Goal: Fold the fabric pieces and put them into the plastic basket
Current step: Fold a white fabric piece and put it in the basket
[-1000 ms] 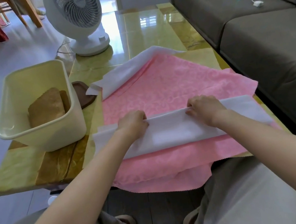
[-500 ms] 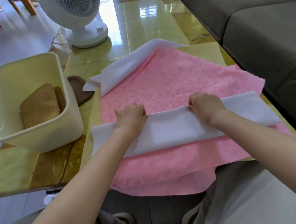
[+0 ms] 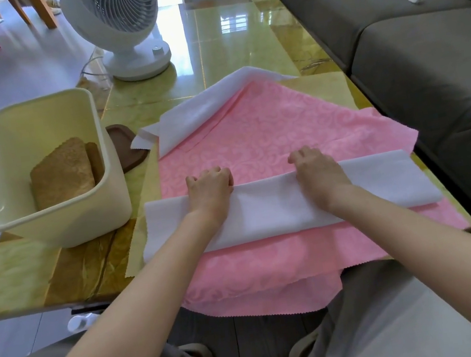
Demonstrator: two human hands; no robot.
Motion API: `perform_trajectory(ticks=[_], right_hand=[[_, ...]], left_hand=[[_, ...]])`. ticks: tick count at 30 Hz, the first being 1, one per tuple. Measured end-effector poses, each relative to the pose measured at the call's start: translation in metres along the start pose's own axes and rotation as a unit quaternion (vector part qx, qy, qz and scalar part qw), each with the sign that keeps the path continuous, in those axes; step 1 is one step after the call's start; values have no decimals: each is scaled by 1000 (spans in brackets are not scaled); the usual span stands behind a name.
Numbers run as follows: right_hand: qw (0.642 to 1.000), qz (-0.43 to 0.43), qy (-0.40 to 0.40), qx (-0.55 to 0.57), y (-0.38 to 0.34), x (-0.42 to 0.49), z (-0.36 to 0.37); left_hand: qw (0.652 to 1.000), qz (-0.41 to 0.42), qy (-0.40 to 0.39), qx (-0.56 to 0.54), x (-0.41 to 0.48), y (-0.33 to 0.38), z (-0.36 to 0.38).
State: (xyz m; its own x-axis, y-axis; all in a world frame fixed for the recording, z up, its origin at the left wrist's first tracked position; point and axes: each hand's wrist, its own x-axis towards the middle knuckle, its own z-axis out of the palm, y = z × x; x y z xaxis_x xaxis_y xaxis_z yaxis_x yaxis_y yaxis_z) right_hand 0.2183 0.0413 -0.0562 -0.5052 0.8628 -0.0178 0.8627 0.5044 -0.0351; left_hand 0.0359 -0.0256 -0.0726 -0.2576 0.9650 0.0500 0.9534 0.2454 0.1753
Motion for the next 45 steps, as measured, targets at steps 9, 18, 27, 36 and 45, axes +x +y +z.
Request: perform_trajectory(ticks=[9, 18, 27, 36, 45], right_hand=[[981, -130, -75, 119, -89, -38, 21], [987, -68, -136, 44, -102, -40, 29], [993, -78, -86, 9, -119, -53, 36], [993, -67, -95, 23, -123, -57, 38], [992, -109, -11, 65, -120, -60, 38]], left_hand=[[994, -10, 52, -99, -26, -15, -10], [992, -101, 48, -59, -104, -65, -2], [979, -182, 68, -63, -127, -74, -2], [962, -252, -27, -99, -122, -82, -13], [928, -224, 103, -280, -129, -61, -27]])
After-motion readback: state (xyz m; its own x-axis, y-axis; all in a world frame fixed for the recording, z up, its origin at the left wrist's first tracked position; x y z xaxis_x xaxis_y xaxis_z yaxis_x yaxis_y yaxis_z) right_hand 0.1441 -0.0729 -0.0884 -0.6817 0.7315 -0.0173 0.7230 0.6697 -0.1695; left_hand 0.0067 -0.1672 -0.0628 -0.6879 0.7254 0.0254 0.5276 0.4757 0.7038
